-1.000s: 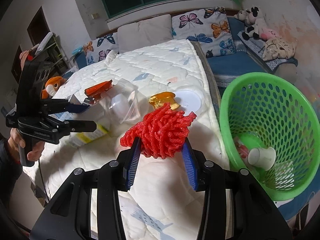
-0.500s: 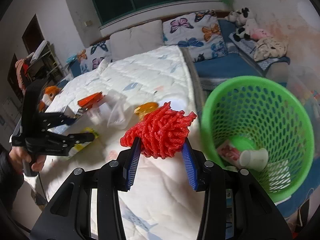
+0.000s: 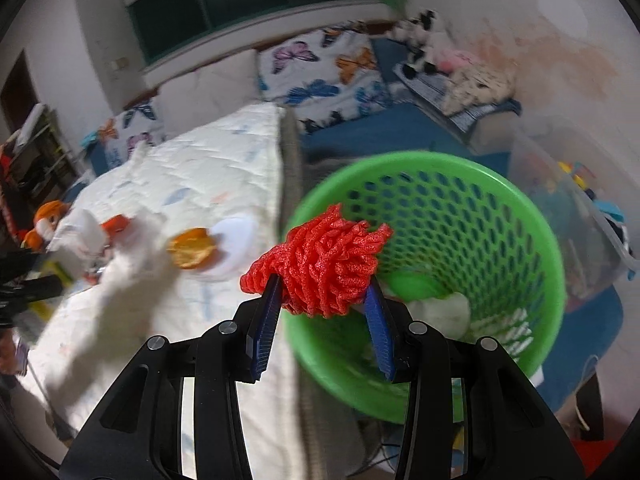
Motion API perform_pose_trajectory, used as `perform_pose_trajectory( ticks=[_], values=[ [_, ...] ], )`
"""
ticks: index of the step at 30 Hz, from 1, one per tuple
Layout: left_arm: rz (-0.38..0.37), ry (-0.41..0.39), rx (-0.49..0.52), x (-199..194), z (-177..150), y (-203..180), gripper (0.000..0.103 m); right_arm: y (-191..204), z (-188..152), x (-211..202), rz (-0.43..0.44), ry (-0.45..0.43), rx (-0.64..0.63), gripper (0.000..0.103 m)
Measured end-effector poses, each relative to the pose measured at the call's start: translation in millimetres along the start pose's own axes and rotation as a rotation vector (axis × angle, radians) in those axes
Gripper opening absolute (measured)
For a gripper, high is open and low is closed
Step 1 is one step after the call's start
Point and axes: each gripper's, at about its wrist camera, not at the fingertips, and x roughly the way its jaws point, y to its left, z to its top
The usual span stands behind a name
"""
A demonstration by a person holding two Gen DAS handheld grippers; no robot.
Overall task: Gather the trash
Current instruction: 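Lift the red mesh net with the right gripper and drop it into the green basket, then carry the plastic bottle over the green basket and open the left gripper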
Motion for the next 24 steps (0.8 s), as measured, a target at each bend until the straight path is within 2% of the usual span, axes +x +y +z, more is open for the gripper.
perform_pose_trajectory(
  ticks=[7, 8, 11, 12, 24],
  values=[
    [-0.060, -0.023, 0.042, 16, 33, -41, 0.056, -31, -2, 14, -0.088, 0.028, 0.022, 0.045],
    [-0.066, -0.022, 0.044, 19, 36, -46, 0.056, -34, -2, 16, -0.093, 0.033, 0.026, 0.048],
    [-0.093, -0.011, 0.058, 37, 50, -65, 0.056, -46, -4, 17, -0.109, 0.039, 0.047, 0.065],
    [-0.099, -0.009, 0.063, 42, 53, -71, 0.056, -50, -6, 15, -0.114, 0.034, 0.051, 0.066],
    [-0.155, 0.066, 0.070, 111, 88, -132, 0.056, -70, -23, -14, -0.111, -0.007, 0.086, 0.070]
  ],
)
